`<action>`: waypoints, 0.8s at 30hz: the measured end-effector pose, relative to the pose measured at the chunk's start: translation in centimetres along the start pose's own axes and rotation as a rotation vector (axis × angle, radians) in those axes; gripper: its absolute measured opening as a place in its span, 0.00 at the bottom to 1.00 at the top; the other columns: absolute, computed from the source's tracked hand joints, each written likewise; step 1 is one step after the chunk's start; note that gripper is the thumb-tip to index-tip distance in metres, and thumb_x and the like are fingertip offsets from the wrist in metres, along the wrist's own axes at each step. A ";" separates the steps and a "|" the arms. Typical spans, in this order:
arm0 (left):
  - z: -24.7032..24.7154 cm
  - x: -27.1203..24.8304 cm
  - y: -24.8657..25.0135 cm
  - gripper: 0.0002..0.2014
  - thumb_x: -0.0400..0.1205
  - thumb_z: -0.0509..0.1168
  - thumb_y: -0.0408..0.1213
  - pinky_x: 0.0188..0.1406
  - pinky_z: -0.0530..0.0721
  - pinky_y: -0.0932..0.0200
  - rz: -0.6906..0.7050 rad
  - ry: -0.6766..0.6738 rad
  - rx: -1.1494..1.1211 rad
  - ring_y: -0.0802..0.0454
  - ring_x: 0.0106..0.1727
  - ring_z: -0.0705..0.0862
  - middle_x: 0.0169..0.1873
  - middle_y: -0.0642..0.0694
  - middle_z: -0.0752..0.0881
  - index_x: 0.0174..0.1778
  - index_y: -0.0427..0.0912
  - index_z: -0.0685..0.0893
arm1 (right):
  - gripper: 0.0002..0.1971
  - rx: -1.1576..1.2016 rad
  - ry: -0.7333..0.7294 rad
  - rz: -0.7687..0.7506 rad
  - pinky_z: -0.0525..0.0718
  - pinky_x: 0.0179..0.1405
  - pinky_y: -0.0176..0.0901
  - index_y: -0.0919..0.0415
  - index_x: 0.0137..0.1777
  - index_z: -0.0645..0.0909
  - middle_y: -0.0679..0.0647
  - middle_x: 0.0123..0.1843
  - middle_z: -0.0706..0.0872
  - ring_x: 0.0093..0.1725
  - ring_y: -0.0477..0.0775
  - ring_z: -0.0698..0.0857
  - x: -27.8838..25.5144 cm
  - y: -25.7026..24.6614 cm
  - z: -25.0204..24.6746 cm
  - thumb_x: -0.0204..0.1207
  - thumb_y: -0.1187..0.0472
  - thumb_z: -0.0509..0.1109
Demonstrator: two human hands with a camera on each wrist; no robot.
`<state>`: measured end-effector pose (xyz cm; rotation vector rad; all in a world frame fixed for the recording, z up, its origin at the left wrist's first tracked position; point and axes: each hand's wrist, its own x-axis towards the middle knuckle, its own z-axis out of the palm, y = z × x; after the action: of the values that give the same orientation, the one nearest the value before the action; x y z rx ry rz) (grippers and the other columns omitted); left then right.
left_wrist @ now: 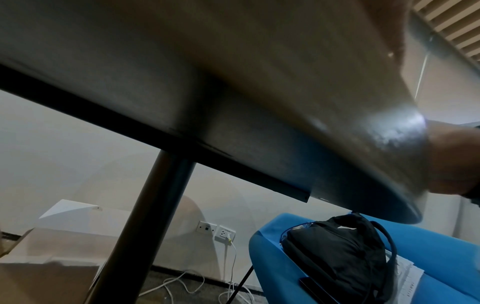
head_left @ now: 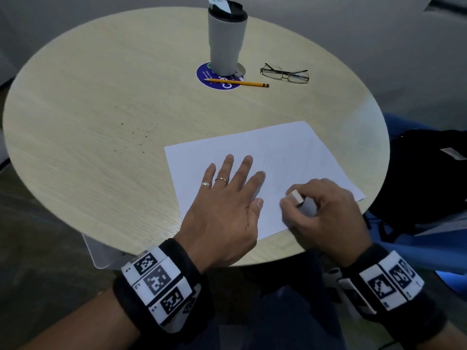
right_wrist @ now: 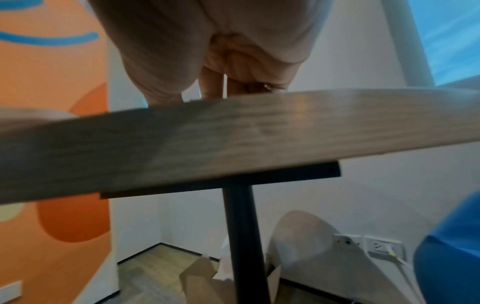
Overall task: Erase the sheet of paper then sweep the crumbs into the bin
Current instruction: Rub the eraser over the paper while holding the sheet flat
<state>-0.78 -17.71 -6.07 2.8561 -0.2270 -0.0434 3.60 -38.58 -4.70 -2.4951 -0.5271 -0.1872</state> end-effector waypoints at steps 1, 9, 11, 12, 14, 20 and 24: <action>0.0 0.0 0.0 0.29 0.93 0.40 0.53 0.91 0.41 0.38 -0.001 0.003 0.002 0.46 0.93 0.36 0.93 0.51 0.41 0.93 0.56 0.52 | 0.10 -0.002 -0.022 -0.018 0.83 0.41 0.52 0.49 0.35 0.85 0.45 0.34 0.85 0.41 0.50 0.82 -0.3 -0.2 0.2 0.77 0.49 0.72; 0.1 0.0 0.1 0.29 0.93 0.39 0.53 0.91 0.42 0.38 -0.005 0.004 -0.007 0.46 0.93 0.36 0.93 0.52 0.41 0.93 0.57 0.52 | 0.09 -0.026 0.057 0.033 0.84 0.42 0.54 0.50 0.36 0.86 0.45 0.34 0.86 0.41 0.51 0.82 0.8 1.1 -0.7 0.77 0.51 0.75; 0.1 0.1 0.0 0.29 0.93 0.39 0.53 0.91 0.42 0.38 -0.004 0.011 -0.008 0.46 0.93 0.37 0.94 0.52 0.42 0.93 0.57 0.53 | 0.09 0.003 -0.022 -0.015 0.83 0.42 0.52 0.48 0.36 0.85 0.43 0.35 0.86 0.42 0.50 0.82 -0.3 -0.1 0.0 0.76 0.47 0.73; 0.1 0.1 -0.1 0.29 0.93 0.40 0.53 0.91 0.41 0.38 -0.002 0.011 -0.009 0.46 0.93 0.37 0.94 0.52 0.42 0.93 0.57 0.53 | 0.10 0.005 -0.034 -0.014 0.83 0.42 0.52 0.48 0.35 0.85 0.43 0.35 0.86 0.42 0.50 0.82 -0.3 0.1 -0.1 0.75 0.47 0.73; 0.2 0.1 -0.1 0.29 0.93 0.40 0.53 0.91 0.41 0.38 0.000 0.001 -0.005 0.45 0.93 0.37 0.94 0.51 0.43 0.93 0.57 0.53 | 0.10 0.021 0.009 0.051 0.85 0.42 0.54 0.49 0.35 0.85 0.45 0.35 0.87 0.42 0.52 0.84 0.5 2.1 -0.7 0.76 0.48 0.75; 0.1 0.1 0.0 0.28 0.93 0.40 0.53 0.91 0.41 0.38 -0.008 0.005 -0.004 0.45 0.93 0.37 0.93 0.51 0.42 0.93 0.56 0.52 | 0.08 0.007 0.042 0.057 0.85 0.42 0.57 0.49 0.36 0.87 0.45 0.35 0.88 0.41 0.54 0.83 0.6 1.6 -1.3 0.76 0.54 0.79; 0.2 0.1 -0.1 0.29 0.93 0.40 0.53 0.91 0.41 0.38 -0.008 0.002 -0.002 0.45 0.93 0.37 0.94 0.51 0.42 0.93 0.56 0.52 | 0.10 0.049 -0.018 0.032 0.85 0.42 0.57 0.48 0.33 0.85 0.45 0.35 0.88 0.41 0.54 0.83 -0.3 1.5 -0.9 0.76 0.52 0.78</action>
<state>-0.67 -17.72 -6.24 2.8550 -0.2144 -0.0421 3.91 -40.31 -4.76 -2.4579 -0.4932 -0.1382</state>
